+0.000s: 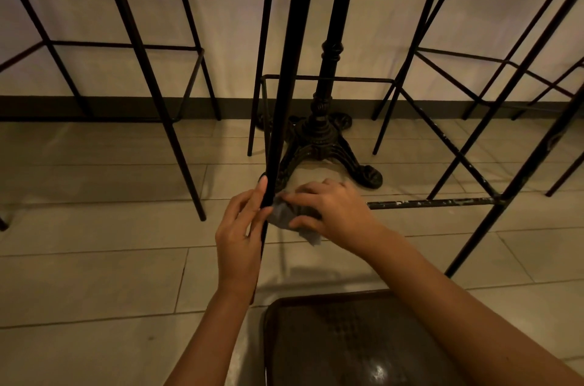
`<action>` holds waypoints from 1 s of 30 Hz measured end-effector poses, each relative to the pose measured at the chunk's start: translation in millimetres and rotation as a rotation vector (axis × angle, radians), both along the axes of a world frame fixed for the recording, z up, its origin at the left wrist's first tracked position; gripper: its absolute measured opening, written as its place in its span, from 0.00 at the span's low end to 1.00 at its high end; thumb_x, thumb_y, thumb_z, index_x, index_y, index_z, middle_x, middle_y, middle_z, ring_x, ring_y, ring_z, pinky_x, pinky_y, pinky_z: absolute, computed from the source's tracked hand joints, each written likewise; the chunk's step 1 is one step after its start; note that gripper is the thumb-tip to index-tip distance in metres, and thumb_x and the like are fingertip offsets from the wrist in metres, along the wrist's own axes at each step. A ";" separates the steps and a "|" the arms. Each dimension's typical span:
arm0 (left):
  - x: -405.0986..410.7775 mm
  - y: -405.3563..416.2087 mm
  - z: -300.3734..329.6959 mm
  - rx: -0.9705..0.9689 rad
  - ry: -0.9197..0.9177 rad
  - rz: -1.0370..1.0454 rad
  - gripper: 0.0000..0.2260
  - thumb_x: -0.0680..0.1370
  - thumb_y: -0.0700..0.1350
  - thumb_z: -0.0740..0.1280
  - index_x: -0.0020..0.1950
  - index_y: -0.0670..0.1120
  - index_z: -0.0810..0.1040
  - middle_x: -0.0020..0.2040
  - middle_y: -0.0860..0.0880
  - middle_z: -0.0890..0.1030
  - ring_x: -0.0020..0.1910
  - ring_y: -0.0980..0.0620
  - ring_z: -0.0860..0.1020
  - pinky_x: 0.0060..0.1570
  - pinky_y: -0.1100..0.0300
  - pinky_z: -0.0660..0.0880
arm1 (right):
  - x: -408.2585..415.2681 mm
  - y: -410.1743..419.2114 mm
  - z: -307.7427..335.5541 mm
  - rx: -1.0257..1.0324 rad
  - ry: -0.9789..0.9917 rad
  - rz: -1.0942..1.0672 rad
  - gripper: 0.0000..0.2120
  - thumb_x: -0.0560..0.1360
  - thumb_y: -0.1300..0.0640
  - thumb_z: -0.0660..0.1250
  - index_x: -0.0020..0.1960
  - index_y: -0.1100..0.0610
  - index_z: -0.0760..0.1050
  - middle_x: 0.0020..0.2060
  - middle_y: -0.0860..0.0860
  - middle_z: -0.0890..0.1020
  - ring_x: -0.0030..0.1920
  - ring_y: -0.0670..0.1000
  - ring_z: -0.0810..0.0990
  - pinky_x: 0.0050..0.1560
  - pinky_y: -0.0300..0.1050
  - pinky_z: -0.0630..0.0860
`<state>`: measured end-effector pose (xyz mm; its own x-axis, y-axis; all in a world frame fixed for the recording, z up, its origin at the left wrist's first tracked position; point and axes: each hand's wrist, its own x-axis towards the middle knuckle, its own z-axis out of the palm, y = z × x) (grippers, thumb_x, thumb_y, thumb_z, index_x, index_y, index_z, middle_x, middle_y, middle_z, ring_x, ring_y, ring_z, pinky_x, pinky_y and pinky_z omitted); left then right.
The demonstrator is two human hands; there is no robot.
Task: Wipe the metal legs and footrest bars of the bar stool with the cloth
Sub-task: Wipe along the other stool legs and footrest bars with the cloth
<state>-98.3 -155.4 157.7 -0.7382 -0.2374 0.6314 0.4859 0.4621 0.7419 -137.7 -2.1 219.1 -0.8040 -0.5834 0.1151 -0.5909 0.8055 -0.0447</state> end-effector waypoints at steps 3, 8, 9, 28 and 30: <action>-5.8 -1.2 0.2 -0.037 -0.020 -0.007 0.23 0.74 0.33 0.65 0.68 0.45 0.66 0.42 0.47 0.77 0.41 0.57 0.74 0.47 0.73 0.71 | 2.7 -5.2 -7.9 -0.067 0.050 -0.009 0.19 0.75 0.46 0.64 0.66 0.44 0.70 0.57 0.52 0.76 0.57 0.57 0.72 0.52 0.53 0.66; -11.2 -4.8 -4.1 -0.036 -0.022 -0.009 0.23 0.75 0.39 0.63 0.69 0.48 0.63 0.39 0.43 0.77 0.39 0.51 0.74 0.45 0.69 0.72 | 4.7 -18.1 -16.1 -0.147 0.143 -0.048 0.17 0.70 0.52 0.71 0.58 0.47 0.77 0.45 0.53 0.81 0.45 0.60 0.77 0.41 0.54 0.69; -11.9 -5.1 -4.8 -0.051 -0.018 -0.008 0.23 0.75 0.38 0.63 0.69 0.47 0.63 0.38 0.42 0.77 0.38 0.51 0.74 0.45 0.69 0.72 | 5.6 -19.5 -17.3 -0.164 0.160 -0.061 0.17 0.69 0.53 0.72 0.57 0.47 0.78 0.44 0.53 0.81 0.44 0.60 0.77 0.40 0.53 0.69; -14.6 -4.7 -12.0 -0.076 -0.007 0.002 0.28 0.76 0.41 0.62 0.69 0.66 0.59 0.34 0.46 0.70 0.34 0.53 0.68 0.41 0.68 0.70 | 12.1 -6.8 -28.3 -0.266 0.255 -0.176 0.18 0.63 0.58 0.77 0.50 0.45 0.81 0.42 0.49 0.81 0.42 0.57 0.77 0.39 0.52 0.70; -14.2 -4.0 -12.0 -0.083 0.000 0.008 0.30 0.76 0.38 0.63 0.69 0.66 0.59 0.34 0.46 0.70 0.34 0.54 0.67 0.40 0.70 0.69 | 10.7 -3.2 -28.1 -0.293 0.227 -0.188 0.15 0.65 0.56 0.76 0.50 0.45 0.81 0.44 0.47 0.82 0.44 0.56 0.78 0.43 0.54 0.69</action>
<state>-112.5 -159.3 145.7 -0.7368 -0.1896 0.6490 0.4819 0.5260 0.7008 -127.0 -5.2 190.9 -0.8284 -0.3452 0.4410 -0.4563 0.8726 -0.1741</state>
